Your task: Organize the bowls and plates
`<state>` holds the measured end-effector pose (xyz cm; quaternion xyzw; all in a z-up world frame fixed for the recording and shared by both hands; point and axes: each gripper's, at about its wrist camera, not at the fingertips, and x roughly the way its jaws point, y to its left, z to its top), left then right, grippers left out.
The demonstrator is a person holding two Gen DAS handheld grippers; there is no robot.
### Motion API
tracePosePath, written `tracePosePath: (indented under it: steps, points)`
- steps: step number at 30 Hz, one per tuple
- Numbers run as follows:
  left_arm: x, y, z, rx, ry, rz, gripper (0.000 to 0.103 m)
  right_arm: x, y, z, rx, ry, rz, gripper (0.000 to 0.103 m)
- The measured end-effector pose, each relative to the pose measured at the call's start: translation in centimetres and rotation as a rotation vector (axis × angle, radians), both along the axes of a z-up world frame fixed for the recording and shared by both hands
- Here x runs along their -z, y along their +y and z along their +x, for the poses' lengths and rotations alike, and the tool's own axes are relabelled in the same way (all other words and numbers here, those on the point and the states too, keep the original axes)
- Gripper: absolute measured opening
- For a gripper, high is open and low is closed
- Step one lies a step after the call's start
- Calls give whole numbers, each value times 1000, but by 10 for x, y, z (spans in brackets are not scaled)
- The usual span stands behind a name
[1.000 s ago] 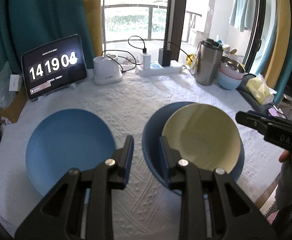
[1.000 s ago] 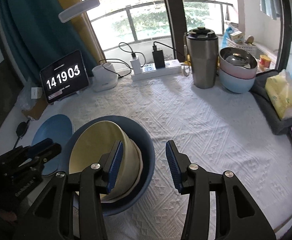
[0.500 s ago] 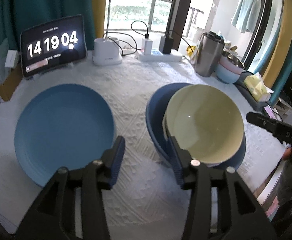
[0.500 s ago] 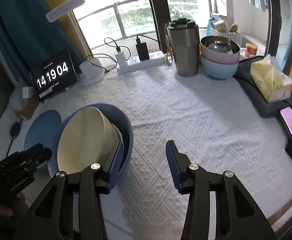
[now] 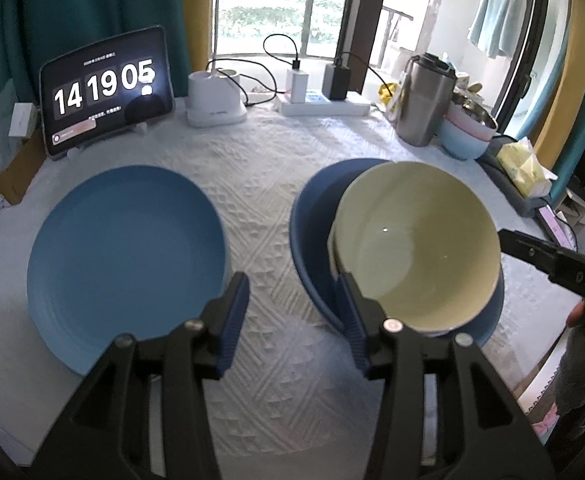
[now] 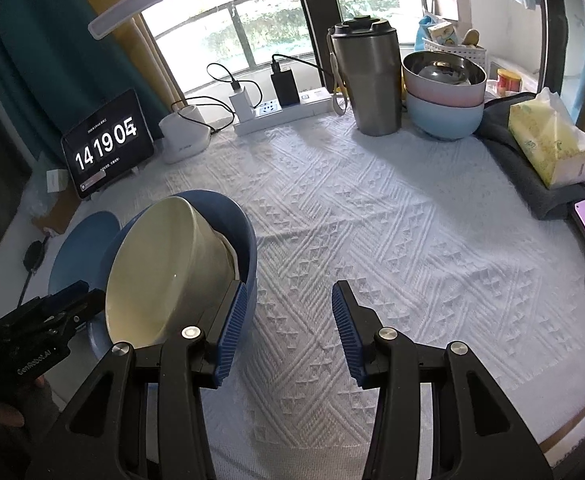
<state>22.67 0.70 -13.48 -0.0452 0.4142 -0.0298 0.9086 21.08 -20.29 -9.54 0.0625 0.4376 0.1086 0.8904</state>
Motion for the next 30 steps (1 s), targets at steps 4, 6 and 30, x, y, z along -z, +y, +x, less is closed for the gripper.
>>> tracePosePath:
  steps: [4,6,30]
  points:
    - [2,0,5,-10,14,8,48,0,1,2,-10,-3,12,47]
    - [3,-1,7,-14,17,21,49,1,2,4,-20,3,13,47]
    - [10,-8,41,75,-3,264,54,16,23,26,-39,-28,-98,48]
